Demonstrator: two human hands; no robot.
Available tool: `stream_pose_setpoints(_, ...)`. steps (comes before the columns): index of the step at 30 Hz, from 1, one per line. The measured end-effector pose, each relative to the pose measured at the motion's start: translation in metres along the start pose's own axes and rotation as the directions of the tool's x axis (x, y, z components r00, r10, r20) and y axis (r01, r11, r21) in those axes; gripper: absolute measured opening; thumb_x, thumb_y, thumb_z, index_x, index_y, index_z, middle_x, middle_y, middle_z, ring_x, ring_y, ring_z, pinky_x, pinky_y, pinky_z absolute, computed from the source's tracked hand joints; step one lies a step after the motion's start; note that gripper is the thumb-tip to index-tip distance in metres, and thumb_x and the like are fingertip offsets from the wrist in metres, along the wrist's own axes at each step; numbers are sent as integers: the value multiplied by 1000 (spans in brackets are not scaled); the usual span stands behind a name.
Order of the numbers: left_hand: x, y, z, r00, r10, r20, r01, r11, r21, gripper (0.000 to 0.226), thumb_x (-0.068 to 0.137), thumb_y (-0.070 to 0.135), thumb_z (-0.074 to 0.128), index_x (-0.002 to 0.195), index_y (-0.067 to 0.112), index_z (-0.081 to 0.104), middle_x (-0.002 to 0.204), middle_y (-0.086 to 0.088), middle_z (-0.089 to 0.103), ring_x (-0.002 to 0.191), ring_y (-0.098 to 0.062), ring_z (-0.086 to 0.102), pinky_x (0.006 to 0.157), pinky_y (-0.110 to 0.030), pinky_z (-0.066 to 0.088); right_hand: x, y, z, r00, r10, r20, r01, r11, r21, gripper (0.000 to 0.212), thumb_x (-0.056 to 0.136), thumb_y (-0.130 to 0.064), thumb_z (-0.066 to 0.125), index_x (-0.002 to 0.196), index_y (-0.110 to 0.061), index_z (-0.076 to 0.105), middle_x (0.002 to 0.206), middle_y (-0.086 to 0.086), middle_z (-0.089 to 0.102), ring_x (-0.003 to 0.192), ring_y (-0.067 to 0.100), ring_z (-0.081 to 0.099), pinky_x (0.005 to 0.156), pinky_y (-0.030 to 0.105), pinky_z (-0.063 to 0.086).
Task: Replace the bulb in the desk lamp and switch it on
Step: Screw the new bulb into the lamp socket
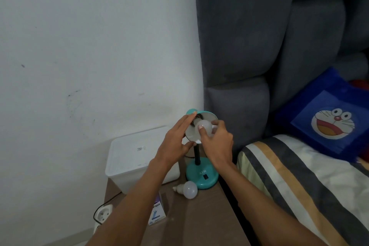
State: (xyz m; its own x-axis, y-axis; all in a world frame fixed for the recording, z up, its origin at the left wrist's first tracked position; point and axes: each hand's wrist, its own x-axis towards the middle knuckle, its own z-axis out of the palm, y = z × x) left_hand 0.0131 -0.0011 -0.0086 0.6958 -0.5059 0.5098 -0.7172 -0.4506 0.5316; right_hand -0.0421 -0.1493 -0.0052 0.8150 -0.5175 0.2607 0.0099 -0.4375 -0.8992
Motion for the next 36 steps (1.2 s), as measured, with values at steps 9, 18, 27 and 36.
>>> stream_pose_setpoints(9,2,-2,2,1000,-9,12,9,1000,8,93,84,9,84,160,28,33,162,5,40,147,-11,42,113,-43,49,-5,-4,6,997,-45,-55,45,999,-9,37,96,-38,62,127,-21,52,123,7,51,95,14,52,76,24,42)
stream_pose_setpoints(18,2,-3,3,1000,-29,11,28,999,28,91,86,16,83,159,35,31,163,8,40,148,-10,40,116,-43,46,-5,4,11,997,62,-51,-63,998,-10,39,93,-59,54,110,-24,49,96,10,72,85,24,71,72,40,61)
stream_pose_setpoints(27,0,-3,1,1000,-22,7,22,1000,6,94,84,7,82,160,31,32,163,9,39,148,-9,40,113,-44,48,-5,-1,11,996,-87,-34,88,996,24,35,90,-39,69,119,-27,54,118,3,54,93,16,61,76,29,52)
stream_pose_setpoints(36,0,-5,4,1000,-22,2,22,999,42,96,85,13,84,159,37,28,163,9,38,148,-9,40,115,-40,47,-4,-2,11,995,-9,-97,10,1000,11,37,97,-47,56,119,-18,54,115,9,62,96,18,61,72,27,50)
